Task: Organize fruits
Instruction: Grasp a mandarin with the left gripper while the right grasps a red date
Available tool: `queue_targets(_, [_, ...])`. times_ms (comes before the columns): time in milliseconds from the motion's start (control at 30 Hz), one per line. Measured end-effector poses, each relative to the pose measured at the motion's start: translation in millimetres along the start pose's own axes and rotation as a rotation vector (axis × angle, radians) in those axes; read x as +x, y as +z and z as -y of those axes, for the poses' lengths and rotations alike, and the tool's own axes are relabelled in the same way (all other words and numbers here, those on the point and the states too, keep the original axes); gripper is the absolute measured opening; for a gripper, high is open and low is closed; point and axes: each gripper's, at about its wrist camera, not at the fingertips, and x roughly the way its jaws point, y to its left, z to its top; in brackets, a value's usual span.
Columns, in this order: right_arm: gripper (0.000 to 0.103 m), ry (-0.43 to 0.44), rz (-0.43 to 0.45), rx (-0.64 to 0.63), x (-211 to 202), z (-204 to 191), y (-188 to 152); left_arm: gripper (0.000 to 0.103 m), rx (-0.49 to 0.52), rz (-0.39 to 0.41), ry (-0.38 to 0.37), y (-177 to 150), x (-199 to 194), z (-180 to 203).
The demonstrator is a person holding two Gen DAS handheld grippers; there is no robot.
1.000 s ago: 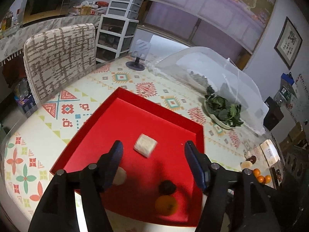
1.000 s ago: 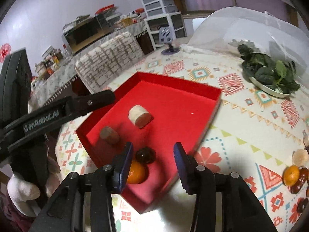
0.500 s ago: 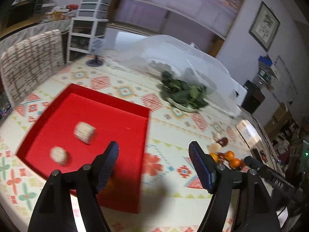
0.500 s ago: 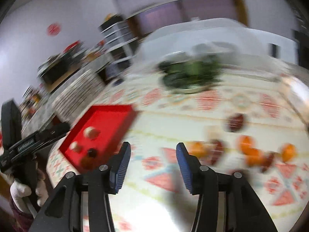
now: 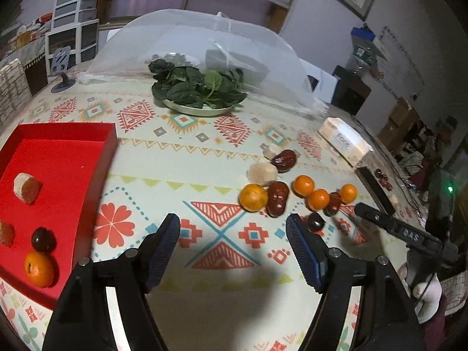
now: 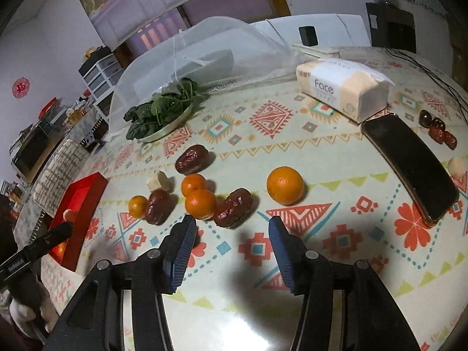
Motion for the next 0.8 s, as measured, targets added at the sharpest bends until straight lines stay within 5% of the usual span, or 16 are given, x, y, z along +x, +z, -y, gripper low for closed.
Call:
queue_targets(100, [0.056, 0.029, -0.018, -0.017, 8.9, -4.2, -3.8, 0.073, -0.016, -0.012, 0.023, 4.6, 9.5, -5.6])
queue_targets(200, [0.056, -0.013, -0.023, -0.028, 19.5, -7.5, -5.6, 0.061, -0.026, -0.043, 0.029, 8.9, 26.2, -8.1])
queue_targets(733, [0.052, -0.033, -0.035, 0.025, 47.9, 4.3, 10.8, 0.06, 0.129, -0.123, -0.007, 18.9, 102.3, 30.4])
queue_targets(800, [0.051, -0.041, -0.032, 0.019, 48.7, 3.7, 11.7, 0.041, 0.147, -0.117, -0.019, 17.6, 101.1, 33.0])
